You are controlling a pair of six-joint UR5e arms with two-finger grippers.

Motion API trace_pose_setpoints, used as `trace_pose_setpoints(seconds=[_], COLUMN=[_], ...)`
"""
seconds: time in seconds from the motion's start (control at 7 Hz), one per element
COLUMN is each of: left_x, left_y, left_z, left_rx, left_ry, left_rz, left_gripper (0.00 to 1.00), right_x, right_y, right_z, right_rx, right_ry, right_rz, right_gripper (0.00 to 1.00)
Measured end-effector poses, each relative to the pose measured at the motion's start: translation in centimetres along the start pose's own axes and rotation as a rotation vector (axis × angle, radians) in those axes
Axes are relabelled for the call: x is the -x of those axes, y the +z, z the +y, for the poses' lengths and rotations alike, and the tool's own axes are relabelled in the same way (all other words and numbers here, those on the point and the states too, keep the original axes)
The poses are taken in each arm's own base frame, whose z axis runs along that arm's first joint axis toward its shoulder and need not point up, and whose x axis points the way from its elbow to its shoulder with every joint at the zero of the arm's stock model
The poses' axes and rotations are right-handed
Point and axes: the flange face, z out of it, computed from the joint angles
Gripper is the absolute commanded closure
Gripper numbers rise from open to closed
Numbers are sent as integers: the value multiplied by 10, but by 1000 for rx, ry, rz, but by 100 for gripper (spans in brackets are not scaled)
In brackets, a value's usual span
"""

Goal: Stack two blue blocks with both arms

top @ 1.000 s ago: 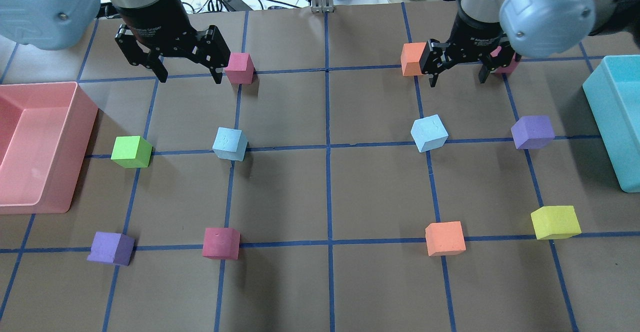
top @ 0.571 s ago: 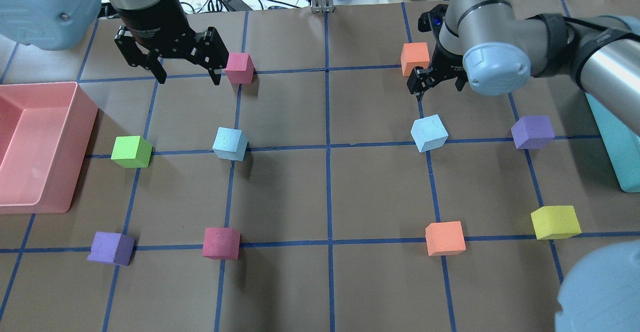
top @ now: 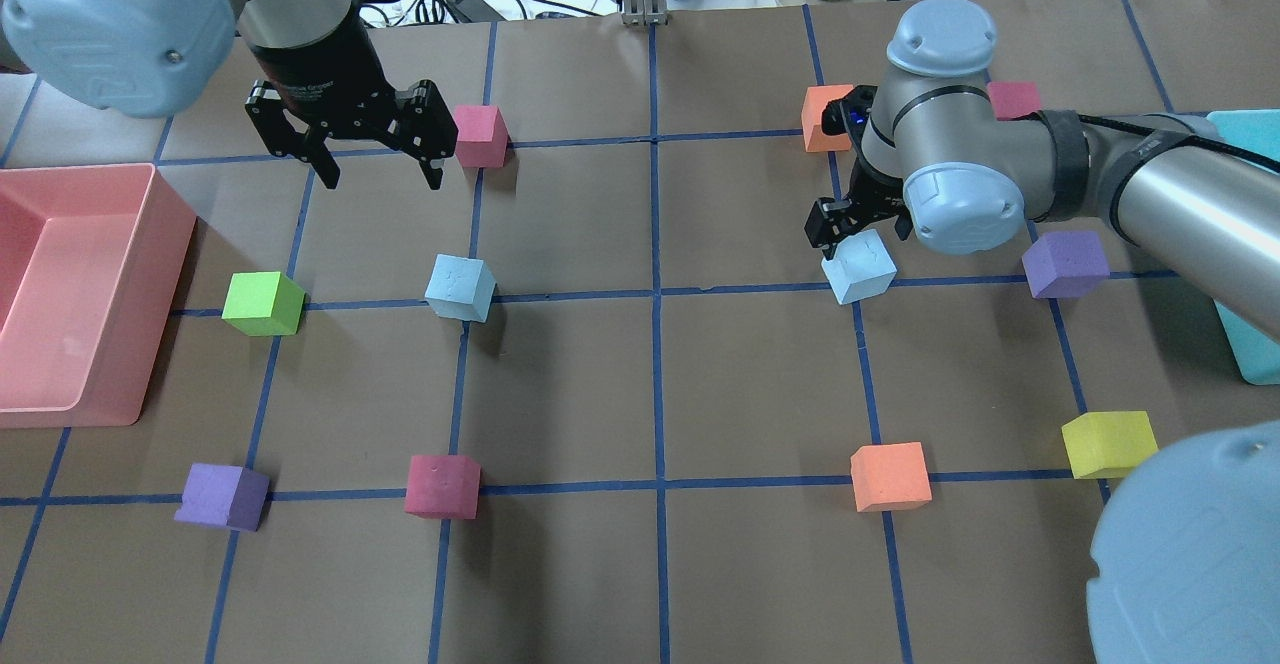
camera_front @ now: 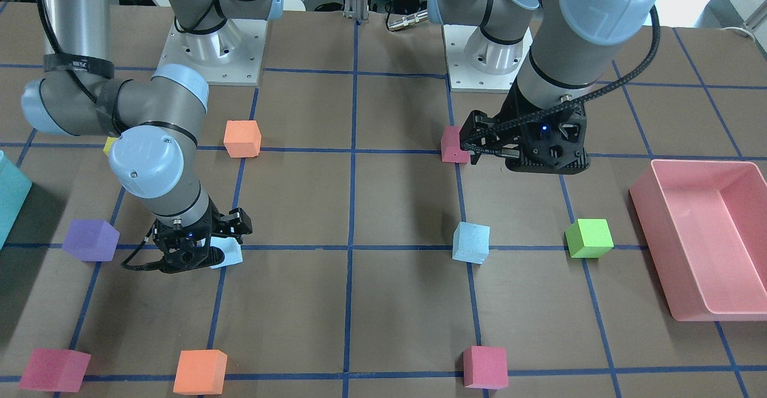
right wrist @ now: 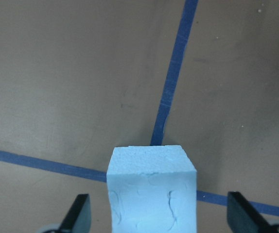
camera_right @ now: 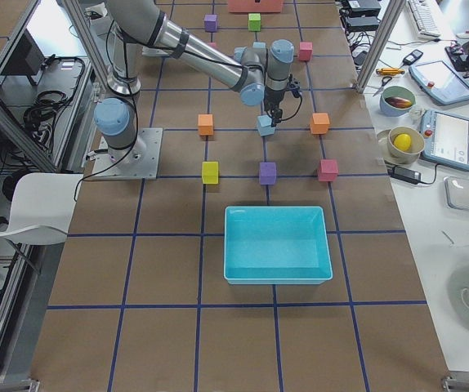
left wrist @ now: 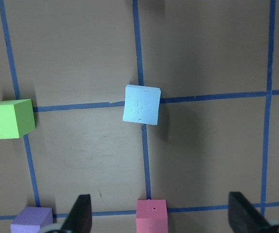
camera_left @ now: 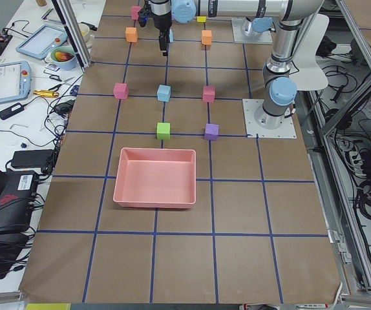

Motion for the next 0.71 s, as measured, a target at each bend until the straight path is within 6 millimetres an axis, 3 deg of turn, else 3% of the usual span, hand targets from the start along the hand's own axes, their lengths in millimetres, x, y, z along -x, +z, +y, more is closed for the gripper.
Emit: trace_pose_setpoints(seconds=[0.14,0.43,0.57,0.71], left_x=[2,2,1,0], left_y=[30,101,135,168], left_z=[-8,-20,-25,-29], left_rx=[11,3,-4,1], left_ry=[-2,0,2,12], left_rz=[2,3,3,4], left_gripper=[0,0,0,0], right_x=[0,1,1,1], right_y=[6,14,16,16], right_z=[0,2,4,4], right_rx=[12,27,32,31], right_ry=[0,0,-1,1], right_rz=[-2,-7,-9,-7], right_gripper=[0,82,100,100])
